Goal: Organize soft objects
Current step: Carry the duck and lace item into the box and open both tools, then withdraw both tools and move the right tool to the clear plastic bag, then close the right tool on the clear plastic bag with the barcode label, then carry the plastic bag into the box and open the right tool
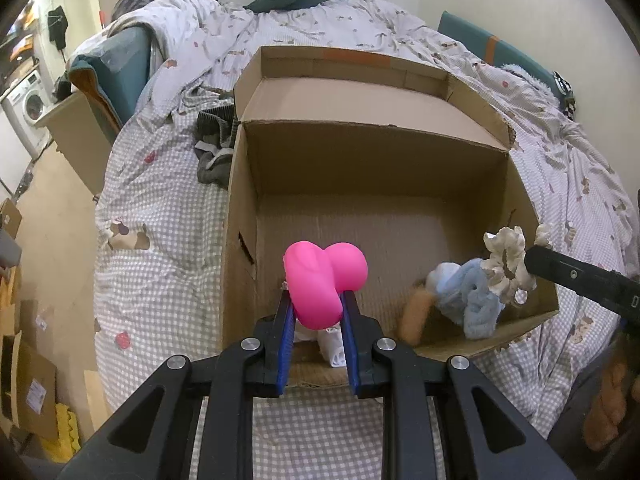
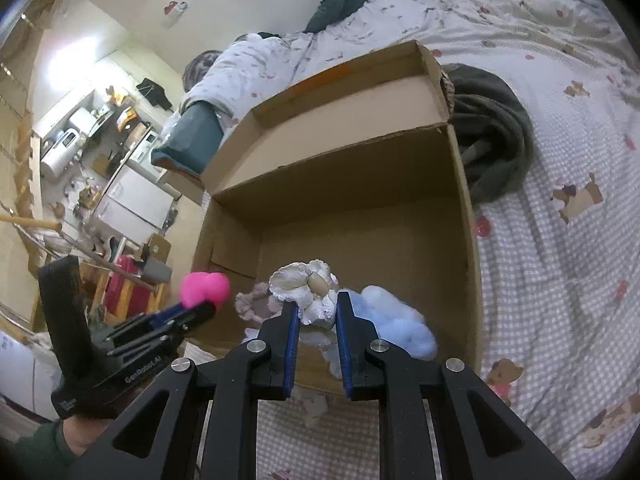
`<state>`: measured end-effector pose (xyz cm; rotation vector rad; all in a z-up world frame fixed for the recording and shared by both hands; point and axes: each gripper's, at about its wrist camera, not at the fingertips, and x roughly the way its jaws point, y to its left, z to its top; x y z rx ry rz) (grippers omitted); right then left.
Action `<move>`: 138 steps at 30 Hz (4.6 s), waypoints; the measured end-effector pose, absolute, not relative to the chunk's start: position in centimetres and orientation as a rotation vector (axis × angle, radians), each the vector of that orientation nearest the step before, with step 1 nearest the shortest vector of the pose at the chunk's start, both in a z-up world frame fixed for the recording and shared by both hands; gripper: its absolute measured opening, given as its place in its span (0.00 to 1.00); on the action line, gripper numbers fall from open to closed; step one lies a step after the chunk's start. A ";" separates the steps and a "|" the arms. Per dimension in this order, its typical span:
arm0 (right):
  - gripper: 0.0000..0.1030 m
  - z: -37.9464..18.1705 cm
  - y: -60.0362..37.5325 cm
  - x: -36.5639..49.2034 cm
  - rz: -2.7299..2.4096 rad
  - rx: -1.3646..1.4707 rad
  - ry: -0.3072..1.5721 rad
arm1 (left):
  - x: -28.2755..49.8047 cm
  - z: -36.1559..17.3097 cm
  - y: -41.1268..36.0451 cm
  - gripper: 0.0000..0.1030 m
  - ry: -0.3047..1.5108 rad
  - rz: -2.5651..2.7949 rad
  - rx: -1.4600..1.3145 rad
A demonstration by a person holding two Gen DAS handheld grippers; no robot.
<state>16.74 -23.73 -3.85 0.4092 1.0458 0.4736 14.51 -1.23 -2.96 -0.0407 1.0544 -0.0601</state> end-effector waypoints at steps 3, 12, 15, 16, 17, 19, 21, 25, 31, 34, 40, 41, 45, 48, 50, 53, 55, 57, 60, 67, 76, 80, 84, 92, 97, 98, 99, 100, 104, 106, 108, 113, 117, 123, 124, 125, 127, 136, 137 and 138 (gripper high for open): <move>0.19 -4.1 -23.9 17.0 0.453 0.409 1.052 | 14.6 -3.4 -1.3 0.19 1.067 -0.063 -0.046; 0.19 -3.4 -23.3 16.7 0.511 0.419 1.025 | 14.7 -4.0 -1.8 0.19 1.083 -0.075 -0.047; 0.19 -3.6 -22.3 16.7 0.530 0.394 1.037 | 14.7 -4.1 -1.8 0.19 1.087 -0.076 -0.051; 0.19 -3.8 -22.0 16.6 0.533 0.385 1.047 | 14.7 -4.1 -1.7 0.19 1.087 -0.076 -0.052; 0.19 -3.8 -21.8 16.6 0.537 0.379 1.054 | 14.7 -4.1 -1.7 0.19 1.087 -0.077 -0.055; 0.19 -3.9 -21.4 16.6 0.546 0.366 1.061 | 14.7 -4.2 -1.7 0.19 1.087 -0.075 -0.063; 0.19 -3.9 -21.0 16.5 0.554 0.352 1.062 | 14.7 -4.3 -1.6 0.19 1.090 -0.073 -0.069; 0.19 -4.0 -20.4 16.4 0.551 0.319 1.069 | 14.7 -4.4 -1.4 0.19 1.096 -0.072 -0.080; 0.19 -4.1 -19.8 16.4 0.542 0.290 1.067 | 14.6 -4.2 -1.5 0.19 1.091 -0.079 -0.079; 0.19 -4.2 -19.8 16.6 0.532 0.290 1.069 | 14.6 -4.3 -1.5 0.19 1.093 -0.079 -0.082; 0.19 -4.6 -19.8 16.8 0.515 0.290 1.075 | 14.6 -4.2 -1.5 0.19 1.097 -0.079 -0.085; 0.19 -4.6 -20.0 16.7 0.513 0.291 1.077 | 14.6 -4.2 -1.5 0.19 1.099 -0.080 -0.086; 0.21 -4.5 -20.2 16.7 0.509 0.305 1.070 | 14.6 -4.2 -1.8 0.24 1.109 -0.101 -0.091; 0.28 -4.5 -20.4 16.7 0.514 0.327 1.070 | 14.6 -4.1 -2.1 0.45 1.104 -0.102 -0.081; 0.41 -4.5 -20.6 16.7 0.510 0.340 1.077 | 14.5 -3.8 -2.0 0.53 1.087 -0.095 -0.083; 0.68 -4.1 -21.1 16.6 0.519 0.377 1.051 | 14.5 -3.6 -1.8 0.54 1.070 -0.084 -0.084; 0.68 -3.8 -21.2 16.6 0.513 0.374 1.035 | 14.6 -3.6 -1.7 0.54 1.071 -0.075 -0.085; 0.68 -3.8 -21.3 16.6 0.506 0.377 1.036 | 14.6 -3.7 -1.6 0.54 1.075 -0.069 -0.089; 0.68 -3.9 -21.6 16.8 0.494 0.385 1.044 | 14.5 -3.8 -1.5 0.54 1.074 -0.063 -0.087; 0.68 -3.7 -23.0 16.5 0.433 0.402 1.027 | 13.1 -1.6 0.2 0.54 0.983 -0.047 -0.119; 0.68 -2.3 -24.3 13.9 0.398 0.387 0.981 | 10.1 -0.2 3.6 0.55 0.965 0.008 -0.252; 0.68 -2.3 -24.6 12.5 0.376 0.402 0.978 | 8.5 -0.6 3.7 0.55 0.987 0.020 -0.276; 0.68 -2.8 -24.9 10.8 0.365 0.434 0.998 | 7.1 -0.8 3.2 0.55 1.000 0.044 -0.245; 0.68 -6.6 -19.4 9.5 0.366 0.210 1.194 | 5.6 -2.6 3.9 0.55 1.072 0.143 -0.272; 0.68 -9.4 -15.2 10.1 0.393 0.055 1.267 | 5.7 -3.0 4.1 0.55 1.102 0.157 -0.295; 0.68 -10.0 -14.6 10.4 0.389 0.039 1.274 | 5.8 -3.0 4.2 0.55 1.106 0.160 -0.300; 0.68 -10.6 -14.0 10.7 0.380 0.029 1.284 | 5.9 -3.0 4.3 0.55 1.107 0.163 -0.310; 0.68 -11.3 -13.5 11.1 0.376 0.027 1.293 | 5.9 -3.0 4.4 0.55 1.106 0.164 -0.317; 0.57 -13.7 -11.8 12.1 0.363 -0.003 1.312 | 6.1 -3.4 4.8 0.55 1.123 0.164 -0.351; 0.42 -14.1 -11.4 12.3 0.360 -0.039 1.298 | 6.1 -3.7 4.9 0.55 1.139 0.160 -0.367; 0.30 -13.8 -11.2 12.2 0.381 -0.042 1.284 | 6.1 -3.9 5.0 0.55 1.146 0.157 -0.382; 0.18 -12.5 -12.3 11.1 0.428 0.007 1.299 | 6.2 -3.8 5.4 0.55 1.144 0.163 -0.408; 0.18 -10.4 -13.9 9.3 0.427 0.034 1.310 | 6.1 -4.0 5.8 0.55 1.148 0.174 -0.422; 0.17 -9.7 -16.5 7.3 0.364 0.070 1.376 | 6.2 -4.3 5.5 0.55 1.157 0.174 -0.407; 0.17 -9.7 -17.3 7.1 0.361 0.090 1.382 | 6.2 -4.3 5.4 0.55 1.157 0.177 -0.398; 0.17 -9.1 -17.8 6.7 0.366 0.114 1.374 | 6.2 -4.3 5.4 0.55 1.156 0.182 -0.391; 0.17 -7.4 -18.6 6.5 0.380 0.142 1.335 | 6.2 -4.3 5.5 0.55 1.155 0.184 -0.391; 0.17 0.4 -23.8 7.1 0.400 0.217 1.088 | 6.4 -4.0 4.9 0.55 1.140 0.178 -0.348; 0.17 0.9 -24.1 7.4 0.393 0.216 1.074 | 6.4 -4.0 4.8 0.55 1.137 0.175 -0.342; 0.18 1.3 -24.5 7.7 0.385 0.216 1.062 | 6.4 -3.9 4.7 0.55 1.132 0.170 -0.340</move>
